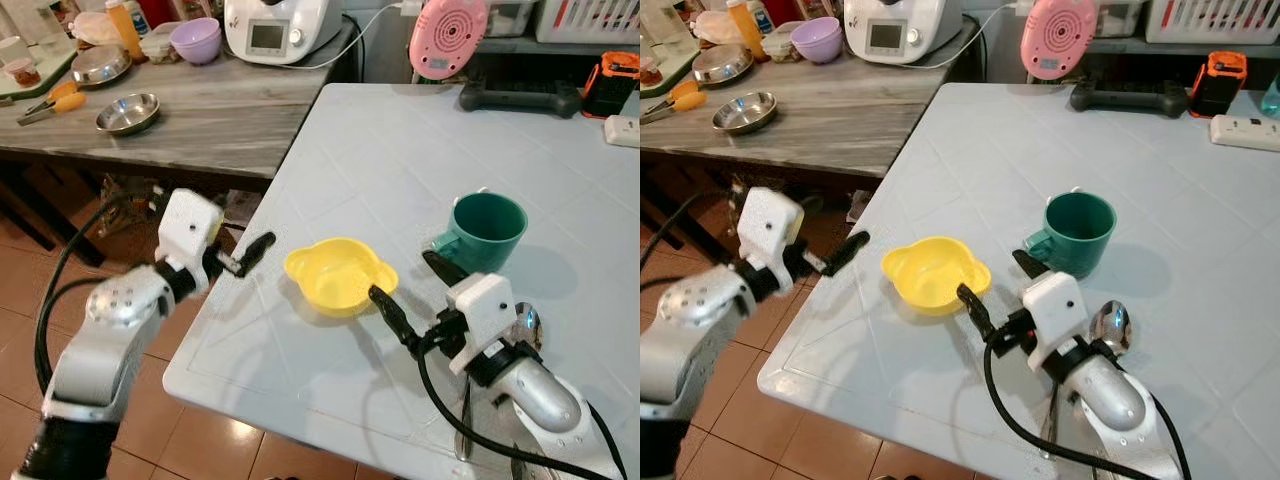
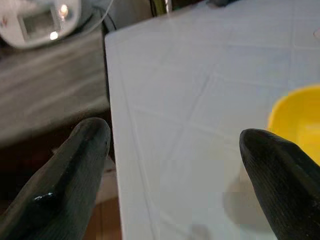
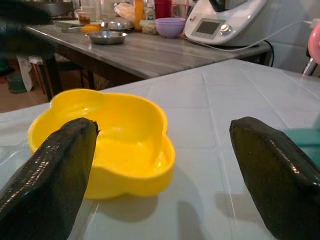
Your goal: Setting the table
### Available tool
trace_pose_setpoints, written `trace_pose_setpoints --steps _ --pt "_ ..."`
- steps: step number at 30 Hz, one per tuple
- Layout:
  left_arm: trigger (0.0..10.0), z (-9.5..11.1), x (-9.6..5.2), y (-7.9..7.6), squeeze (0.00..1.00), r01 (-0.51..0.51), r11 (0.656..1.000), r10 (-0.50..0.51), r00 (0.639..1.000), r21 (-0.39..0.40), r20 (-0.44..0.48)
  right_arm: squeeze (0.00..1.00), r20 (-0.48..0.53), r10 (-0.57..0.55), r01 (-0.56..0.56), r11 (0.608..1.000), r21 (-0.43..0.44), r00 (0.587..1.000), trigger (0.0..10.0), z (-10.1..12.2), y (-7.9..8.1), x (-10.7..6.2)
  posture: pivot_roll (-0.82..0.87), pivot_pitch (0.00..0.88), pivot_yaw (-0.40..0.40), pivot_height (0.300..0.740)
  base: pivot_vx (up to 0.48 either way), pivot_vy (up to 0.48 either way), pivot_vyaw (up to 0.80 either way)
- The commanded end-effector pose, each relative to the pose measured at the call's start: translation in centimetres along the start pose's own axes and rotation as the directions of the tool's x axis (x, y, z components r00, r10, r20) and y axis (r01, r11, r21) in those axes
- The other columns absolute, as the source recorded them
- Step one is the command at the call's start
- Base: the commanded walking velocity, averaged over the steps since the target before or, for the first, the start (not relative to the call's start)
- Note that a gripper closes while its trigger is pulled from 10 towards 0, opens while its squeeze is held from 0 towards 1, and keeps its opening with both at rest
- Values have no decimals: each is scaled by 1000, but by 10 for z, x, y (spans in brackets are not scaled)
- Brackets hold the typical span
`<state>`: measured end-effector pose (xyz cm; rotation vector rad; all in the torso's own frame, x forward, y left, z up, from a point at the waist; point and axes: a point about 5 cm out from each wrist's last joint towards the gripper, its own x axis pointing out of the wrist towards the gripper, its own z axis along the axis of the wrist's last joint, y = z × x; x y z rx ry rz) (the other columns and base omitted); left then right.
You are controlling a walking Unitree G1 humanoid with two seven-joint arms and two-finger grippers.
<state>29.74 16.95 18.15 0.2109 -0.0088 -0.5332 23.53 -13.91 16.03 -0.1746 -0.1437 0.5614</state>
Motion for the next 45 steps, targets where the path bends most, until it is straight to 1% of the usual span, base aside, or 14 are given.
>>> trace_pose_setpoints --steps 1,2,4,8,15,19,20,21,22,23,33,39,41,45 --pt "10000 0 -7 1 537 -10 1000 10 1000 -16 -9 0 -7 18 -18 1000 21 1000 10000 -1 4 1 -174 126 104 740 0 0 0" --pt "10000 -2 -8 -1 365 -5 1000 5 1000 -29 -16 0 -9 22 -22 1000 21 1000 10000 -1 4 2 -173 126 103 740 0 0 0" --pt "10000 -6 -11 -3 333 -5 998 3 999 -65 -37 0 -14 30 -30 999 18 999 10000 -2 5 2 -172 126 101 740 0 0 0" --pt "10000 -6 -14 -7 325 -8 986 -4 997 -165 -76 0 -21 31 -30 999 13 999 10000 -2 6 3 -170 129 105 740 0 0 0" --pt "10000 5 -13 -9 322 -35 963 -1 991 -269 -133 0 -19 49 -49 999 3 999 10000 0 14 -2 -168 136 126 740 0 0 0" --pt "10000 6 -15 -15 314 -12 950 -40 987 -313 -156 0 -30 51 -50 999 13 998 10000 -1 16 -6 -172 141 135 740 0 0 0" --pt "10000 6 -15 -16 145 -11 947 -45 985 -322 -165 0 -30 51 -51 999 15 998 10000 -1 15 -6 -175 142 139 740 0 0 0" --pt "10000 5 -16 -17 145 -11 945 -49 984 -328 -173 0 -31 49 -48 999 15 998 10000 0 15 -7 -175 142 139 740 0 0 0" --pt "10000 4 -16 -18 39 -7 944 -55 983 -329 -178 0 -31 39 -39 999 19 999 10000 0 14 -7 -180 143 146 740 0 0 0" --pt "10000 3 -16 -20 0 -6 943 -59 981 -332 -183 0 -29 28 -27 999 29 999 10000 0 14 -8 -180 143 146 740 0 0 0" --pt "10000 -1 -21 -28 0 33 924 -135 960 -380 -244 0 -10 3 -3 999 42 1000 10000 4 14 -4 -180 134 158 740 0 0 0" --pt "10000 -2 -27 -28 0 69 934 -159 959 -350 -235 0 15 -28 27 997 71 999 10000 7 8 8 -172 132 150 740 0 0 0" --pt "10000 -2 -31 -30 0 114 929 -196 958 -353 -207 0 19 -54 51 992 112 998 10000 8 3 16 -172 132 150 740 0 0 0" --pt "10000 -4 -38 -26 0 167 941 -232 952 -293 -202 0 22 -59 55 989 135 998 10000 13 0 26 -159 132 141 740 0 0 0"
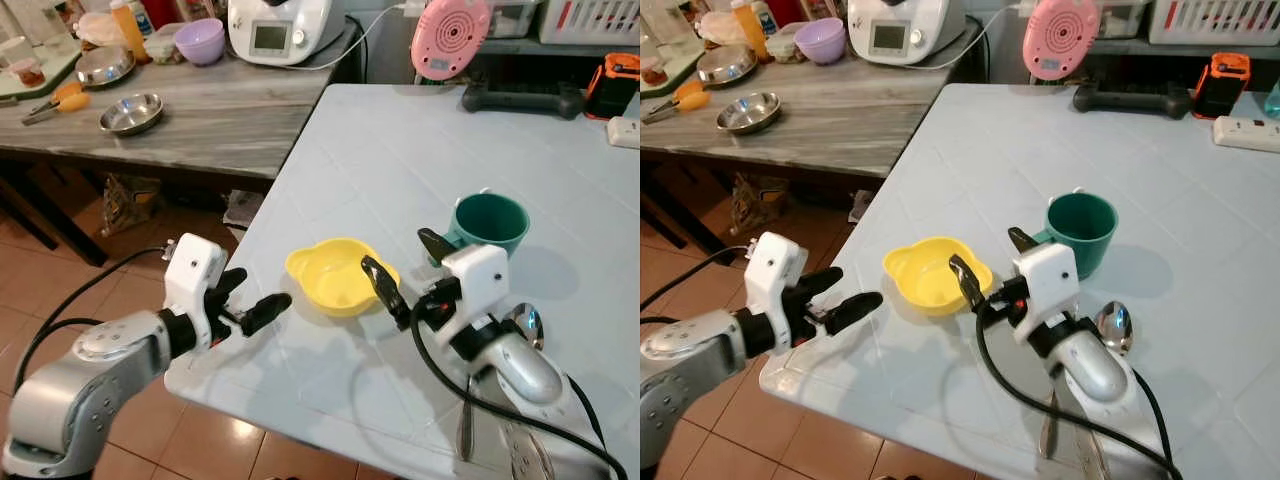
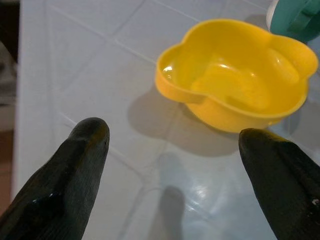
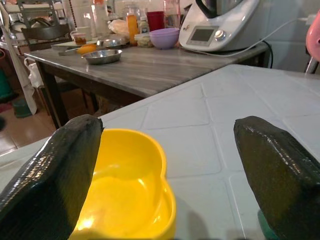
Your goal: Setting the table
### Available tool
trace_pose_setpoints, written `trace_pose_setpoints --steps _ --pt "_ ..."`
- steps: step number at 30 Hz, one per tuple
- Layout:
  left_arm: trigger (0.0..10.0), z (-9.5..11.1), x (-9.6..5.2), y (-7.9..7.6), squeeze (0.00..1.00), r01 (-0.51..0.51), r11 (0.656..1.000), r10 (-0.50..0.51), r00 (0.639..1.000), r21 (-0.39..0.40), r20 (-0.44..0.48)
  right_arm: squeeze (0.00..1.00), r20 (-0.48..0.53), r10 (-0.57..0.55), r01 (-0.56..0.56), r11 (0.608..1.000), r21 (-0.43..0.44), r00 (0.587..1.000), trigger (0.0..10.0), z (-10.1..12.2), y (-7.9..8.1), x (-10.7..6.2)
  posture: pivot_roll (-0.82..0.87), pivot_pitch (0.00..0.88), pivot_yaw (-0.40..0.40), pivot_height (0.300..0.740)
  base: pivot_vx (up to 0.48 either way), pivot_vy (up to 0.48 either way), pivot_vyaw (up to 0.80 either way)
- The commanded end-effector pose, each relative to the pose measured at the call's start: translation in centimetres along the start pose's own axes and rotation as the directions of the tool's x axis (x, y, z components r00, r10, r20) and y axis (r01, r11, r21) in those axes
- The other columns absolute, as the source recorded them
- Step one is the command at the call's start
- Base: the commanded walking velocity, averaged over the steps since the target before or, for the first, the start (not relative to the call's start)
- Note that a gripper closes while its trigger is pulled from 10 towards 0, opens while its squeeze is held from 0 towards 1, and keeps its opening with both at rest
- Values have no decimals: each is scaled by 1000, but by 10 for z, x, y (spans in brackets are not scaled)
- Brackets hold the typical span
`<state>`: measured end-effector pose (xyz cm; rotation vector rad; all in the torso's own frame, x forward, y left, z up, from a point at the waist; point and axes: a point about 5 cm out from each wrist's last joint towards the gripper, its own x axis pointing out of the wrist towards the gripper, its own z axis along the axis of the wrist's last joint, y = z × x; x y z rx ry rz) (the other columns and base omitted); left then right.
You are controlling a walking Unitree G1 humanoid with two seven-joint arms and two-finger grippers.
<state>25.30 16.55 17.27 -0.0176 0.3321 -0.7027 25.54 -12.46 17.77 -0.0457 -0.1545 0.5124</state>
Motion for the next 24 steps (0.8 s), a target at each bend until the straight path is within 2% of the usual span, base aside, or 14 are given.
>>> trace_pose_setpoints --steps 1,5,6,10,12,15,18,24 --pt "10000 1 -4 2 0 4 1000 -4 1000 30 14 0 -9 3 -3 1000 30 1000 10000 -1 1 4 -155 131 136 740 0 0 0" --pt "10000 1 -7 3 0 39 997 -43 997 70 59 0 -36 -2 5 997 80 999 10000 0 0 17 -148 129 120 740 0 0 0" --pt "10000 2 -7 4 0 27 994 -36 996 102 85 0 -54 -7 12 994 109 999 10000 -2 0 21 -148 129 120 740 0 0 0" --pt "10000 -1 -5 6 0 18 992 -34 991 126 127 0 -97 11 3 989 145 995 10000 -5 2 32 -152 130 110 740 0 0 0" --pt "10000 -6 -4 3 0 42 981 -64 991 188 115 0 -140 25 -3 987 160 990 10000 -7 3 38 -153 130 102 740 0 0 0" --pt "10000 -10 -2 0 0 58 971 -86 990 232 114 0 -195 26 4 988 155 980 10000 -9 2 42 -155 130 97 740 0 0 0" --pt "10000 -13 -1 0 0 58 969 -88 989 240 117 0 -210 24 15 982 186 977 10000 -7 1 44 -159 129 88 740 0 0 0" --pt "10000 -19 2 -1 0 59 962 -95 988 266 123 0 -305 37 16 986 168 951 10000 -5 3 46 -167 126 81 740 0 0 0"
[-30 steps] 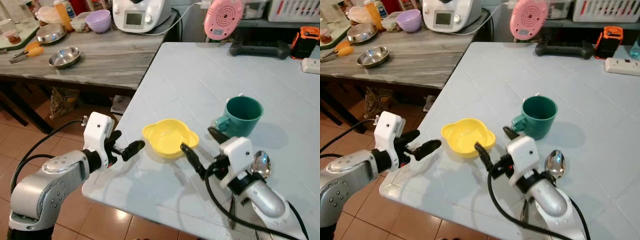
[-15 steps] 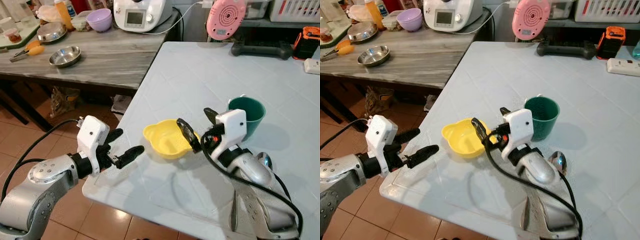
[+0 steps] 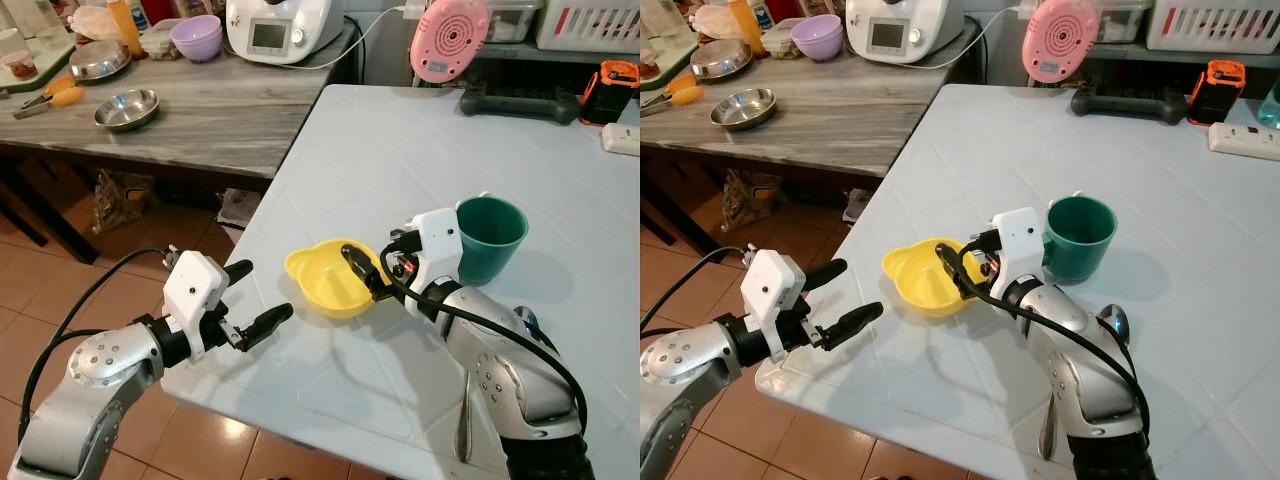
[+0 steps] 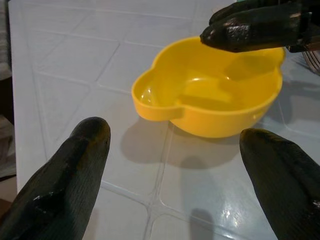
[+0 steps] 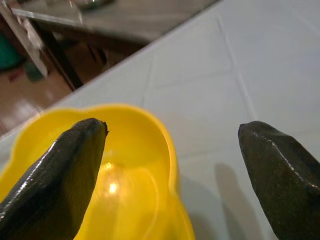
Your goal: Setting the table
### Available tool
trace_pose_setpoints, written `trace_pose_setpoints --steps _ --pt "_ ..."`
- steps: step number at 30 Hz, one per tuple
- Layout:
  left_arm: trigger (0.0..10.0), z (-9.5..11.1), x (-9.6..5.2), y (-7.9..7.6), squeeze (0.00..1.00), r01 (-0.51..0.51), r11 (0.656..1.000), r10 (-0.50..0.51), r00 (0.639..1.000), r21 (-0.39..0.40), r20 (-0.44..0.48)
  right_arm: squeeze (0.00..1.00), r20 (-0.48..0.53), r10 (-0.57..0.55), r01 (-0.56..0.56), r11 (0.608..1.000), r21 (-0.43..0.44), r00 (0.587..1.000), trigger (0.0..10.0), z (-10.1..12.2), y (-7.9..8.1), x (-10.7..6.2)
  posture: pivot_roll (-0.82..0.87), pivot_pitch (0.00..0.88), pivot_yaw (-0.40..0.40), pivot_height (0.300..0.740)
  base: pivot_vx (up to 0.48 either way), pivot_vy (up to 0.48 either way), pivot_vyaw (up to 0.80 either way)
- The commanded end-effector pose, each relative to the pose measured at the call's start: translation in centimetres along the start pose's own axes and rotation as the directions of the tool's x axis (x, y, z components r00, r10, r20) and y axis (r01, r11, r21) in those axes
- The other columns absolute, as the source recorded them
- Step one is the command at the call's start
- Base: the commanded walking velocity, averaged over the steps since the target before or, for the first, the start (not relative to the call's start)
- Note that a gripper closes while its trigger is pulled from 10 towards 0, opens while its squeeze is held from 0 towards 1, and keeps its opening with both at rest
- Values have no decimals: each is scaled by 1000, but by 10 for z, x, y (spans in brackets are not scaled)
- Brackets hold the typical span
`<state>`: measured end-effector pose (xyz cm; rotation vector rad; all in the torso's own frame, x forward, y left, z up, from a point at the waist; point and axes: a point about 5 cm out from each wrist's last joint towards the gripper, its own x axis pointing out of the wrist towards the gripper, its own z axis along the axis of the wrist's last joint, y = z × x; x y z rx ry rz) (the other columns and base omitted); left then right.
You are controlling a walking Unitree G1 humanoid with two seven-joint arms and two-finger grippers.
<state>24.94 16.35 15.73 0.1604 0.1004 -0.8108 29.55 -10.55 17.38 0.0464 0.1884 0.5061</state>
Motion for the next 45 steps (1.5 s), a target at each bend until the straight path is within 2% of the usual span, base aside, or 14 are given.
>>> trace_pose_setpoints --steps 1,4,8,9,10,20,29,36,45 --pt "10000 -3 -1 0 0 5 1000 -5 1000 11 -9 0 -23 15 -16 1000 -2 1000 10000 4 7 1 -167 126 81 740 0 0 0" --pt "10000 -5 1 0 0 9 1000 -9 1000 17 -8 0 -102 5 -7 1000 -19 995 10000 1 5 2 -175 122 73 740 0 0 0" --pt "10000 -5 2 0 0 11 1000 -11 1000 23 -4 0 -111 6 -8 1000 -19 994 10000 1 5 2 -175 120 72 740 0 0 0" --pt "10000 -5 2 0 0 13 1000 -13 1000 27 0 0 -126 11 -13 1000 -15 992 2353 1 5 2 -175 120 72 740 0 0 0" --pt "10000 -6 3 0 0 16 999 -16 1000 31 1 0 -145 22 -24 1000 -7 989 0 -1 7 2 -175 117 71 740 0 0 0" --pt "10000 -7 4 -2 0 38 998 -38 999 42 2 0 -205 19 -15 1000 19 979 0 -7 7 6 -174 118 72 740 0 0 0" --pt "10000 -9 5 -4 0 38 998 -38 999 40 -1 0 -223 9 -1 999 39 975 0 -1 4 14 -172 123 67 740 0 0 0" --pt "10000 -13 4 -5 0 48 998 -47 999 37 -16 0 -286 10 18 995 97 958 0 -10 1 13 -173 123 65 740 0 0 0" --pt "10000 -14 5 -5 0 52 998 -51 998 41 -24 0 -324 11 27 993 114 946 0 -18 0 11 -175 126 70 740 0 0 0"
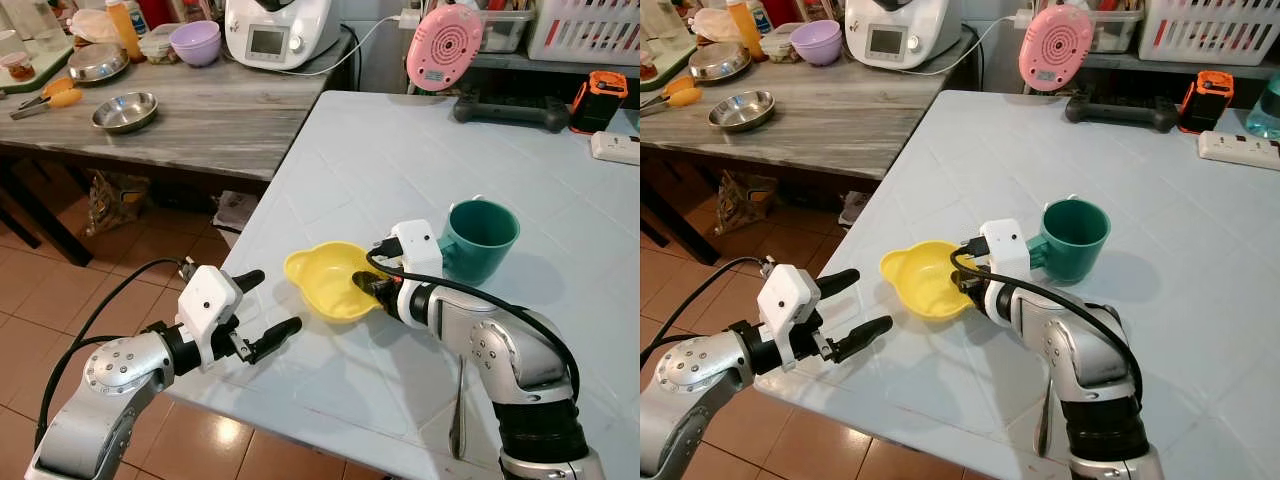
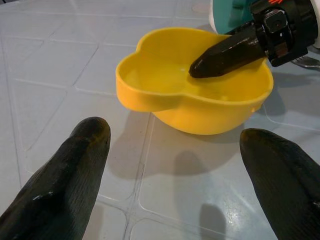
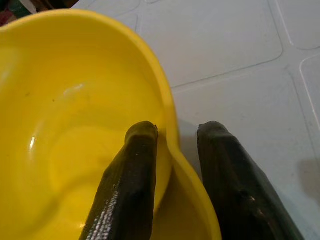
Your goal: Setting the table
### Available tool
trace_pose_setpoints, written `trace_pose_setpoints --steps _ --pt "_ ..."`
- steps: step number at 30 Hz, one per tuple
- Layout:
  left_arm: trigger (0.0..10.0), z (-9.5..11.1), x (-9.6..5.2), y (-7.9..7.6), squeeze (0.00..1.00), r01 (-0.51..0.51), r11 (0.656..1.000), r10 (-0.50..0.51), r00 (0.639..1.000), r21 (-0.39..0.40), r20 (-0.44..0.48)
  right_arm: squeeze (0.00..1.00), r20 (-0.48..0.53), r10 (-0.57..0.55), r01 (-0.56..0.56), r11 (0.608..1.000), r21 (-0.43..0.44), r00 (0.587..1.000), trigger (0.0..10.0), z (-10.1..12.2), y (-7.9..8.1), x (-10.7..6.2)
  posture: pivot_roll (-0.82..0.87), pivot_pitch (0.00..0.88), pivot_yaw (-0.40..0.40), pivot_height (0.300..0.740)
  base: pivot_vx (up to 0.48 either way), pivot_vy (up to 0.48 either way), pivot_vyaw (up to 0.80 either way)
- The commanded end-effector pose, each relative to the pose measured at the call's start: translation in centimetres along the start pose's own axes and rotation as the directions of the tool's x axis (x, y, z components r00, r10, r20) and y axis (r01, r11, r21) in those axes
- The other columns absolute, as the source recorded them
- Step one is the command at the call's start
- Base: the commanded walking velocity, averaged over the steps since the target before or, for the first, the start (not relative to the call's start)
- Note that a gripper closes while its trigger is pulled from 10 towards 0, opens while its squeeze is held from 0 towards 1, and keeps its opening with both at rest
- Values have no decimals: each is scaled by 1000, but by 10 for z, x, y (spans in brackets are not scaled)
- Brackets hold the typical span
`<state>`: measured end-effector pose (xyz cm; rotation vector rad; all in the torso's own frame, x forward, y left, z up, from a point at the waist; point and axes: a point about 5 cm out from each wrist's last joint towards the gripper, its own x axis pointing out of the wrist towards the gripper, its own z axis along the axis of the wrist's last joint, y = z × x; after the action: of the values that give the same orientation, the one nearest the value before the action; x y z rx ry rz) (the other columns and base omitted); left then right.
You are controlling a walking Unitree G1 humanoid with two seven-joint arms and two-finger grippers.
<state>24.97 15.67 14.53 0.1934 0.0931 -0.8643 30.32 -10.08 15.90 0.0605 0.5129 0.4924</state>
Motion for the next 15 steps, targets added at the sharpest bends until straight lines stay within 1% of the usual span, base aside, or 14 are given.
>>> trace_pose_setpoints --steps 1,9,11,13,14,15 --pt "10000 -3 -2 1 0 0 1000 1 1000 6 -20 0 -25 4 -3 1000 23 1000 0 -5 0 1 -175 126 70 740 0 0 0" --pt "10000 -4 -2 4 0 -13 1000 13 1000 11 -19 0 -32 -5 5 1000 18 999 0 -9 0 2 -171 118 73 740 0 0 0" --pt "10000 -4 -2 5 0 -33 999 33 999 7 -12 0 -3 -20 20 999 30 1000 0 -10 -2 3 -171 118 73 740 0 0 0" --pt "10000 -7 -3 7 0 -52 999 52 999 -15 -4 0 39 -35 34 999 37 999 0 -8 -4 3 -166 115 76 740 0 0 0" --pt "10000 -12 -5 14 0 -98 995 98 995 -9 -7 0 76 -44 43 999 24 996 0 -6 -7 3 -165 113 79 740 0 0 0" --pt "10000 -13 -6 15 0 -112 994 112 994 -2 -8 0 86 -46 45 999 18 995 0 -6 -8 2 -165 113 79 740 0 0 0"
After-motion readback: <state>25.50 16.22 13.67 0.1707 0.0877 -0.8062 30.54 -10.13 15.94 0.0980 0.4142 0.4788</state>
